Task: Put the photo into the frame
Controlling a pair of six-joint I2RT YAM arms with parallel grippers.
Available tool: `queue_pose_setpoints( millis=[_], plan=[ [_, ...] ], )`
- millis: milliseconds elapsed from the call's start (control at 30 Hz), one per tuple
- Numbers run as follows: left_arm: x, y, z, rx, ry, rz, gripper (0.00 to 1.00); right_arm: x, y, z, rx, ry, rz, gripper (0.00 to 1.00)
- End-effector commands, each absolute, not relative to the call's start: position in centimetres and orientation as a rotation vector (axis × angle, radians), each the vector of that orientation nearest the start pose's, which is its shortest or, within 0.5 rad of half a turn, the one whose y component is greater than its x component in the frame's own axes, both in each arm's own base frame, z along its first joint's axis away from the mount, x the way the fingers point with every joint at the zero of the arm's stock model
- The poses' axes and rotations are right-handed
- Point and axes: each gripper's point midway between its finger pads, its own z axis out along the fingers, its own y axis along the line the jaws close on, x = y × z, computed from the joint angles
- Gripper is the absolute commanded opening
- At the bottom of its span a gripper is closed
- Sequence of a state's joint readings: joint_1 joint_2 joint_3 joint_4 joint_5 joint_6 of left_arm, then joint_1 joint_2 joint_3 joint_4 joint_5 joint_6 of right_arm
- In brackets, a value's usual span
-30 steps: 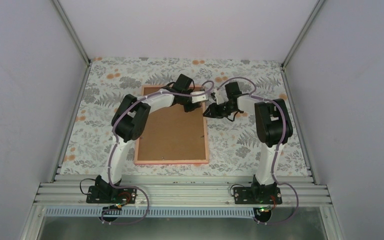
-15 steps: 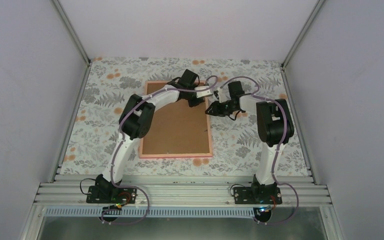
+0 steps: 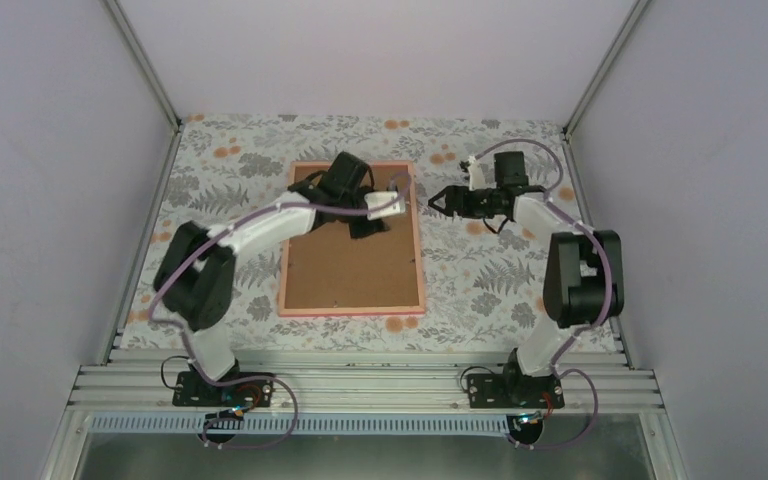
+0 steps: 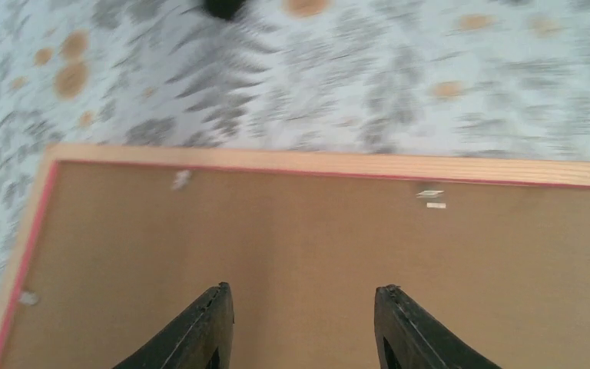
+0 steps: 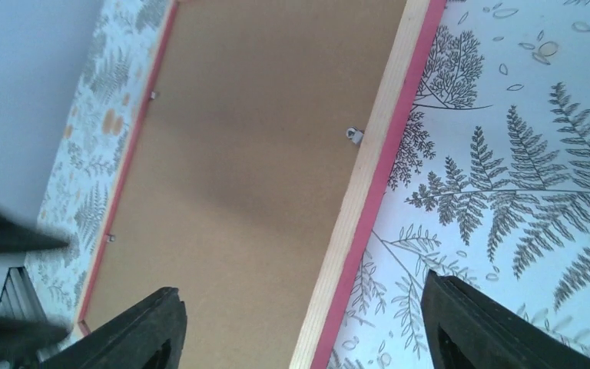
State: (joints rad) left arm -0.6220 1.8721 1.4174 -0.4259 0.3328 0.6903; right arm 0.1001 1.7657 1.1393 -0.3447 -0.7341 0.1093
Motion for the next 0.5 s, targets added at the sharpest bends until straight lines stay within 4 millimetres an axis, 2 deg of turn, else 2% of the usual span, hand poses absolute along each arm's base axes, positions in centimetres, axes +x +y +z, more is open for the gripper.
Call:
queue_pose_setpoints(
  millis=[0, 133, 233, 333, 467],
  plan=[
    [28.7, -33.4, 12.9, 1.713, 1.784, -0.451, 0.47, 38.0, 14.8, 13.0, -0.306, 2.398, 1.037, 0.78],
    [22.8, -33.9, 11.7, 1.800, 1.770, -0.491, 0.47, 36.2, 13.8, 14.0, -0.305, 2.373, 1.043, 0.81],
    [19.7, -34.4, 10.4, 1.863, 1.752, -0.496, 0.46, 35.2, 13.2, 13.6, -0.279, 2.386, 1.088, 0.81],
    [17.9, -35.2, 9.3, 1.903, 1.745, -0.498, 0.46, 34.9, 12.7, 13.2, -0.240, 2.392, 1.131, 0.80],
    [17.4, -35.9, 7.8, 1.923, 1.757, -0.481, 0.45, 35.0, 12.5, 12.9, -0.215, 2.395, 1.150, 0.80]
  ],
)
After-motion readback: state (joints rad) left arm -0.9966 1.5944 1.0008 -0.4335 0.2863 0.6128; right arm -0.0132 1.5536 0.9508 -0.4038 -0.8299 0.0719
